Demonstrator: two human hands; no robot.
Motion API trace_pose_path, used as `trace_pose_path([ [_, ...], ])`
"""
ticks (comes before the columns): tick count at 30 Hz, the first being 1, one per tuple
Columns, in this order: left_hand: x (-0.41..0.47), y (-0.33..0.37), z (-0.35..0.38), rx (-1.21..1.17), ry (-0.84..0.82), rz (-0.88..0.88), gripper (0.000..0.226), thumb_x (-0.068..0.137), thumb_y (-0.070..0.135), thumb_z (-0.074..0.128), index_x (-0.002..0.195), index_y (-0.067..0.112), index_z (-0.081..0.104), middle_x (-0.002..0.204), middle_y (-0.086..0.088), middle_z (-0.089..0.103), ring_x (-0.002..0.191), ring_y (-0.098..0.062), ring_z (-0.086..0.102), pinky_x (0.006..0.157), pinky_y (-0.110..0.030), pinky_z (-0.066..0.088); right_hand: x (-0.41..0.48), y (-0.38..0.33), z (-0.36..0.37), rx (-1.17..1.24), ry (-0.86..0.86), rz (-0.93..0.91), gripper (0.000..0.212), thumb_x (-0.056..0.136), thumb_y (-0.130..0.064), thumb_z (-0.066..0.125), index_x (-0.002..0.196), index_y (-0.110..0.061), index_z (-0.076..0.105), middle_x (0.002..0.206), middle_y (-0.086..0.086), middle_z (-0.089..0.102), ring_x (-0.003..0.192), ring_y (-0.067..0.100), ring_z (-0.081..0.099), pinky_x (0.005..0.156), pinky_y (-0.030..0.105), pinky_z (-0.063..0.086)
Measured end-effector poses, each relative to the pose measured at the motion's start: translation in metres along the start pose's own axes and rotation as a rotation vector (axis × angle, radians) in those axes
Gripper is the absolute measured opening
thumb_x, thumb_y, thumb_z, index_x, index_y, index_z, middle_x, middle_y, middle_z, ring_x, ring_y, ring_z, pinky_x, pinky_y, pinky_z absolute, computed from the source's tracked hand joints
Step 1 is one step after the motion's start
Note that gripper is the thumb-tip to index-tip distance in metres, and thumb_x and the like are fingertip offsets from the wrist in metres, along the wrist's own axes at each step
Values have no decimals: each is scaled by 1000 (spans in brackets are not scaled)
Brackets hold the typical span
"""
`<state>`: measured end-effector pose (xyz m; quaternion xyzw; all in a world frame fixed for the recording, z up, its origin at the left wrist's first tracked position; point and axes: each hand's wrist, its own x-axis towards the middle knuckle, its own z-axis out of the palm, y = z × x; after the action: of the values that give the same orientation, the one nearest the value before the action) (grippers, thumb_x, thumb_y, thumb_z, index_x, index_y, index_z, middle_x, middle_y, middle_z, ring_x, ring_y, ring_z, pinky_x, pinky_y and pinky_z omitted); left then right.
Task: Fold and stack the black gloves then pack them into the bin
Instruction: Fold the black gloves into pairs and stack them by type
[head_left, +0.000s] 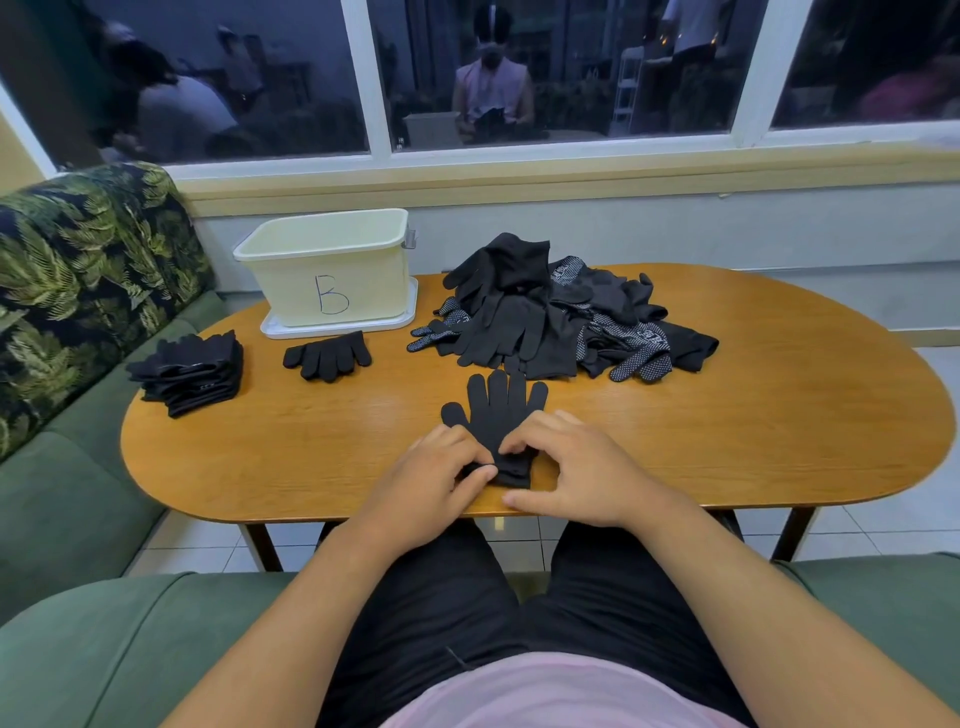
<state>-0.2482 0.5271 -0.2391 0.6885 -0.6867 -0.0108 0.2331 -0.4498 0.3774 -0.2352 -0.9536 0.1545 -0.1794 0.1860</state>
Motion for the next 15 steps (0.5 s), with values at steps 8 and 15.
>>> trace_pose_path([
  [8,-1,-1,-7,-245,-4,-52,18,108,44,49,119,39,63,120,25,58,122,-7,52,101,-33,45,3,1,3,-28,61,31,24,104,-50,56,118,-38,72,111,-25,66,103,4,56,90,32,48],
  [15,0,3,-7,-265,-68,-167,49,99,47,64,144,52,46,125,28,58,114,2,52,93,-31,47,-2,0,-4,200,110,171,19,107,-47,58,99,-31,67,86,-9,60,85,9,57,78,41,52],
])
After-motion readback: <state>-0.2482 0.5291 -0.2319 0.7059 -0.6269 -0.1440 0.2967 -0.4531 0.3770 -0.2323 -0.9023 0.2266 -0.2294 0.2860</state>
